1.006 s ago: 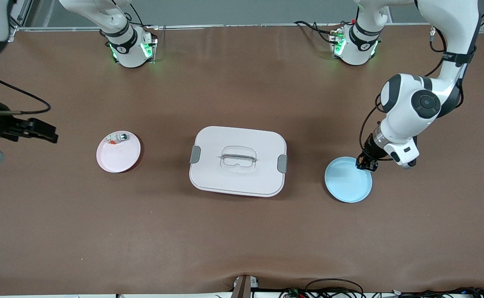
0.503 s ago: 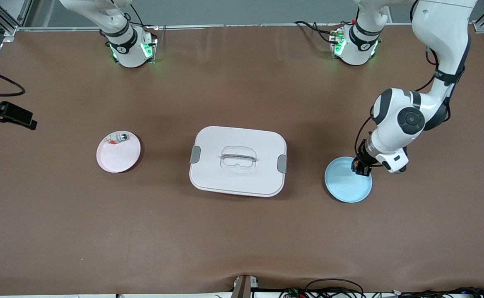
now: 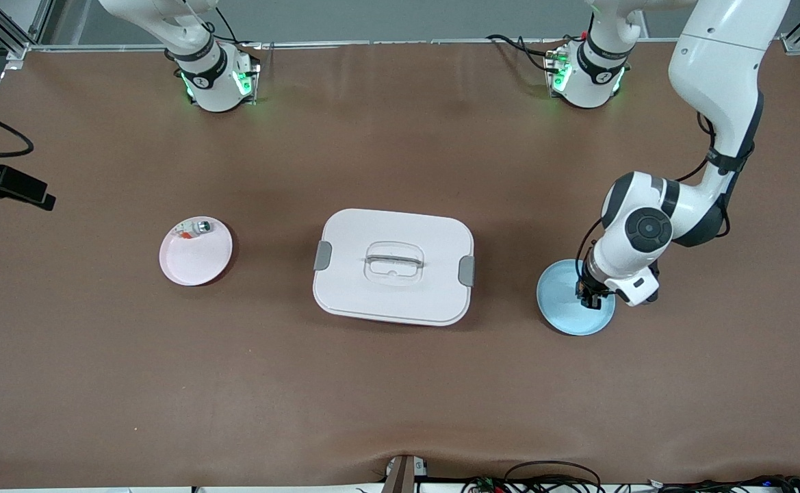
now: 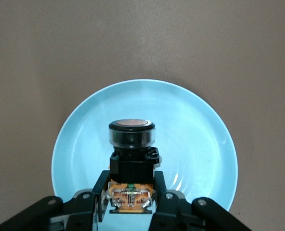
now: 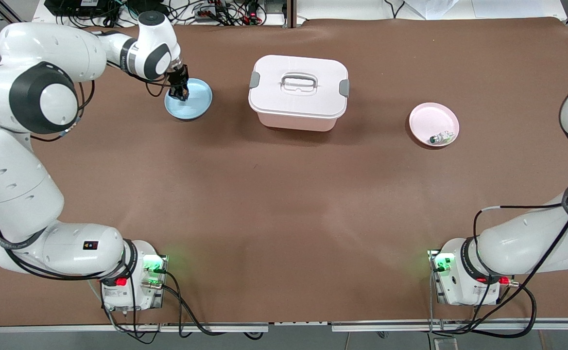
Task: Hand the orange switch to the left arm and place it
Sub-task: 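Lower the switch with the left gripper onto the light-blue plate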
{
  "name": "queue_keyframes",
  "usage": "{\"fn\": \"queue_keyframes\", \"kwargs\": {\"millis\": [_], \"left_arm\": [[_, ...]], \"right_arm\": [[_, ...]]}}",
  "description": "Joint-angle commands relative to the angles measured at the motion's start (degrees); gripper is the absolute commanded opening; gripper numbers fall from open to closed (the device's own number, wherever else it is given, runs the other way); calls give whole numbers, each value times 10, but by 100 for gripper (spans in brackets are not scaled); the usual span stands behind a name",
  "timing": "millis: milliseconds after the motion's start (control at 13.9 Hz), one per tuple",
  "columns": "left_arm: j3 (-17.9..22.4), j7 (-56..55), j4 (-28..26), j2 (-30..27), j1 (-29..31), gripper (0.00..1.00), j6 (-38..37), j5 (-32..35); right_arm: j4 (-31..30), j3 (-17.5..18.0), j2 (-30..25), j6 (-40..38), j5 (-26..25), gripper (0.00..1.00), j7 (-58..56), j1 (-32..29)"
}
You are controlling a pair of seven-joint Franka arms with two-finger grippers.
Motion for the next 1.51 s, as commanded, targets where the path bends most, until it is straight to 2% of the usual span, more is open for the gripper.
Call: {"fn": "queue_keyframes", "kwargs": {"millis": [0,215,934,1006,1077,1149,1221,1436], "left_arm": [[-3,-12,20,19,2,0,-6,14],[-4,-12,19,23,4,0,-4,13],[-4,-12,4,30,2,0,3,14],[-4,-10,5,30,2,5,3,14],[-4,-7,5,30,2,17,3,14],[-4,-6,5,30,2,43,3,14],[-4,-4,7,30,2,99,3,14],[-4,-11,13,25,2,100,3,13]], "right_arm": [[-115,6,-82,56,2,100,3,-1],[-134,7,-95,98,2,100,3,0],[-135,5,-92,84,0,100,3,-6],[-135,5,-93,82,0,100,3,-12],[-135,5,-95,73,0,100,3,-13],[-135,5,-96,64,0,100,3,-15],[-135,5,-97,56,1,100,3,-18],[-135,10,-98,49,1,100,3,-17]]}}
